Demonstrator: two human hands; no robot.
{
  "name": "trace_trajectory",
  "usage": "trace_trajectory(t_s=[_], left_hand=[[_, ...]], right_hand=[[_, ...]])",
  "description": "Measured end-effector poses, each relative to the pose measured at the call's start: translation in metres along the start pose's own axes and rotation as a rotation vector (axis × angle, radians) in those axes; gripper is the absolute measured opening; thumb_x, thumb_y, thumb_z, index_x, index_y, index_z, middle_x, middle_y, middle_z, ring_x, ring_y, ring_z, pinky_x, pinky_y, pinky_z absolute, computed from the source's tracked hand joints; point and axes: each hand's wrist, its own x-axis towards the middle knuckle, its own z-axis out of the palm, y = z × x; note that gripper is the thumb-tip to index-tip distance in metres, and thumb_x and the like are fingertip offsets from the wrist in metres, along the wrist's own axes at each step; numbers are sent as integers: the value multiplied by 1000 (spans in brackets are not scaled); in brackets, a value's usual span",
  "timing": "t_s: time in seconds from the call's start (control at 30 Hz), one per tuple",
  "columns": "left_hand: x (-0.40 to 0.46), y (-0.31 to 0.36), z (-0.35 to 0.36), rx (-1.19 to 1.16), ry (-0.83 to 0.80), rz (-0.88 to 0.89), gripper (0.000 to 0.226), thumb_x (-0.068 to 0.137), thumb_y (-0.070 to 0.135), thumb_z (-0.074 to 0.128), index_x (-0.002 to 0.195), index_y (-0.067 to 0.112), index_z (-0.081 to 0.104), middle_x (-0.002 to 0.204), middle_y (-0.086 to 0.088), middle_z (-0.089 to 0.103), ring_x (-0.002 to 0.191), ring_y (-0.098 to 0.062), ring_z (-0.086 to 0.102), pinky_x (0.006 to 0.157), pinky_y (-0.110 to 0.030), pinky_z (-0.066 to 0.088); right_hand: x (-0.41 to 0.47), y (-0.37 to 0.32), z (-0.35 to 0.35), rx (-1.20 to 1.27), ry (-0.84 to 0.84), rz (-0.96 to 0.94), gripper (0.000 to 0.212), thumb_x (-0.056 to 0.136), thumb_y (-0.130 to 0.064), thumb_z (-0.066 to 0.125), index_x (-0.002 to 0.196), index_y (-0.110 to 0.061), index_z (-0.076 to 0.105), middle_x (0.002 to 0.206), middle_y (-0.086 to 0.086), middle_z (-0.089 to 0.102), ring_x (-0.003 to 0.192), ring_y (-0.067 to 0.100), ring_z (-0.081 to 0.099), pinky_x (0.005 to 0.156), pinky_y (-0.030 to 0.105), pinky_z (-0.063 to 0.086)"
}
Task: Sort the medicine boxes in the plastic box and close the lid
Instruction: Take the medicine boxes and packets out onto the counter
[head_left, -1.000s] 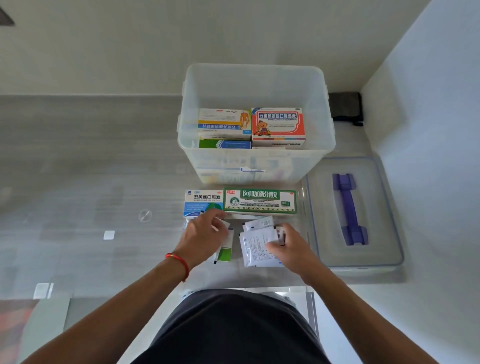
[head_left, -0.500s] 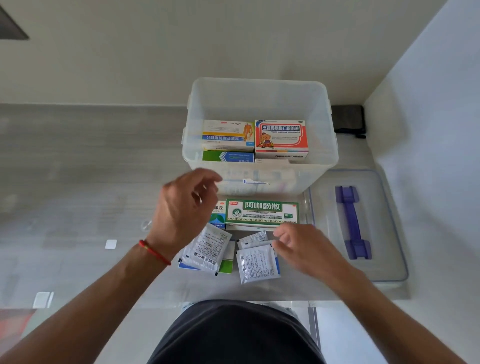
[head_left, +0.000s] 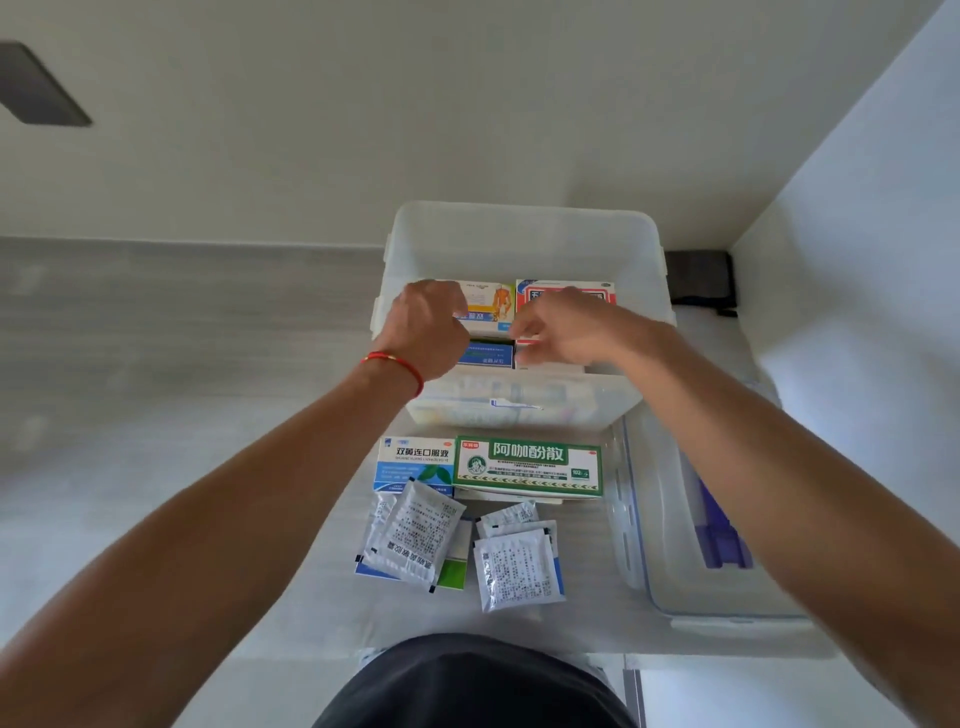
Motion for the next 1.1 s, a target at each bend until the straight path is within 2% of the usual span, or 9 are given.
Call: trace_trajectory(t_s=[0.13,0.3,0.4,0.5,0.63,0.73,0.8,0.9,1.1], left_hand=[[-11,-3,-1,-50,398,258,42,63,-19,39,84,2,69,87,-13,67,86,-31,61,71,-30,45],[-12,-2,-3,-155,514,204,44,59,-16,34,82,1,67,89,-13,66,84,-32,60,70,-42,51],[-11,-2,-2,-164,515,202,43,61,-18,35,83,0,67,89,-13,67,84,-33,61,71,-46,53],[-11,-5,-1,-191,525,188,42,61,-16,35,83,0,67,89,-13,67,84,-34,62,70,-47,54],[-11,-4,-4,-211,511,162,36,69,-13,39,88,1,68,93,-12,67,84,-33,61,72,-48,54],[-13,0,-10,-245,396,181,22,89,2,52,106,4,66,110,-9,66,99,-26,61,84,-45,54],[-19,6,-17,-349,324,186,24,96,12,55,119,8,61,117,-7,64,100,-20,63,82,-38,56],[-48,14,-29,-576,308,178,29,95,15,57,123,18,58,107,-2,68,88,-14,66,66,-23,55],[-135,-25,-24,-911,105,9,28,89,16,70,115,20,62,107,-5,73,87,-17,70,68,-26,60]], right_hand=[[33,-24,21,-201,-114,-143,8,98,-26,59,93,-19,58,82,-3,58,80,26,56,66,34,43],[53,-32,32,-290,-146,-153,29,98,-34,61,108,-7,60,104,11,60,92,29,63,77,35,51],[53,-27,32,-165,-92,-140,28,93,-36,69,101,-13,57,106,8,57,93,27,58,76,35,45],[45,-20,28,126,-71,-80,38,91,-33,73,123,-18,59,123,2,62,103,21,60,89,37,50],[23,-14,-2,385,196,-43,28,90,-29,74,117,-25,67,119,0,71,100,20,68,83,38,57],[-9,-7,-25,519,337,-72,25,93,-30,70,118,-26,71,111,-8,75,100,16,70,89,42,57],[-35,-7,-31,608,341,-109,25,95,-31,68,120,-28,71,106,-12,76,99,14,72,91,45,58],[-70,-14,-28,749,325,-145,26,95,-35,70,120,-31,71,105,-12,77,97,10,74,86,40,62],[-127,-19,24,833,196,-137,30,93,-32,73,122,-26,66,114,-7,73,90,12,76,68,33,64]])
